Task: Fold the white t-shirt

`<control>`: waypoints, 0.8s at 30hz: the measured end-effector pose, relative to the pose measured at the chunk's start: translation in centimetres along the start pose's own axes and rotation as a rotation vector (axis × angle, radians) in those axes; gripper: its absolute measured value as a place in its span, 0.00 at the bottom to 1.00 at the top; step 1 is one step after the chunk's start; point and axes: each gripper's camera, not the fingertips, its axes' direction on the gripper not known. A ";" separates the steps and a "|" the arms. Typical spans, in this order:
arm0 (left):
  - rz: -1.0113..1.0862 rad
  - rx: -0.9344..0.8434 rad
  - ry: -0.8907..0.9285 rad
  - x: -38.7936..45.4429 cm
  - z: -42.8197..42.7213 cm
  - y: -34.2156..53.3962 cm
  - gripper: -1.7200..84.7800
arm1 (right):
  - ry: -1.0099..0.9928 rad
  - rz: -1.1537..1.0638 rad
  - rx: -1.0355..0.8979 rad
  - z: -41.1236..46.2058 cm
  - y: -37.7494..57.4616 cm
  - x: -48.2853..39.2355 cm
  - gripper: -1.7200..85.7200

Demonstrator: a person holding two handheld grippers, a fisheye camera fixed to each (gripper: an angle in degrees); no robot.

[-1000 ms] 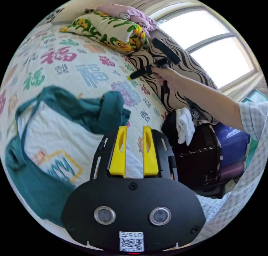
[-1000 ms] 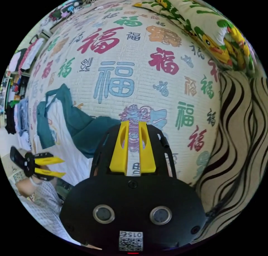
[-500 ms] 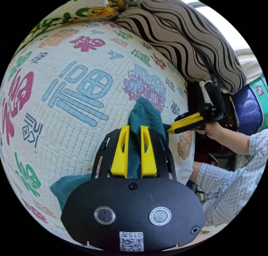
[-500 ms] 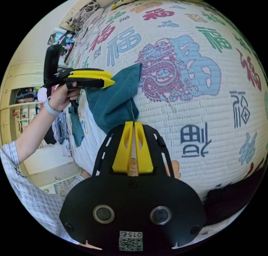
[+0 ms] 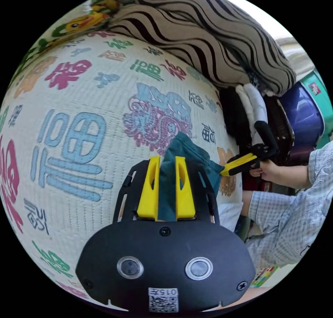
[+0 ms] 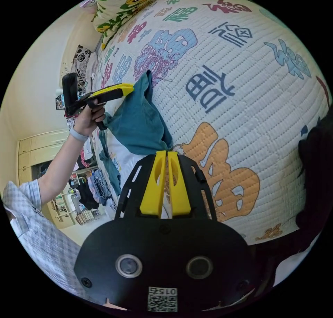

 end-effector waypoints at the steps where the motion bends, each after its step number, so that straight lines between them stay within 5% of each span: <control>1: 0.023 -0.009 -0.050 0.4 0.0 -0.2 0.04 | -0.005 0.002 0.004 0.0 0.0 0.1 0.01; 7: -0.016 0.176 -0.065 0.2 -3.4 -0.5 0.01 | 0.011 -0.043 0.098 -1.2 -0.8 -1.1 0.02; 11: 0.019 0.042 -0.102 -0.1 -1.1 -1.2 0.01 | 0.074 -0.015 0.043 0.4 -1.2 -0.9 0.02; 17: -0.118 0.226 -0.024 -4.0 -6.1 0.1 0.02 | -0.069 0.095 0.078 1.9 0.1 0.4 0.02; 24: -0.283 0.457 -0.019 -0.3 -10.9 13.6 0.10 | 0.072 0.056 0.062 1.3 1.8 -2.3 0.06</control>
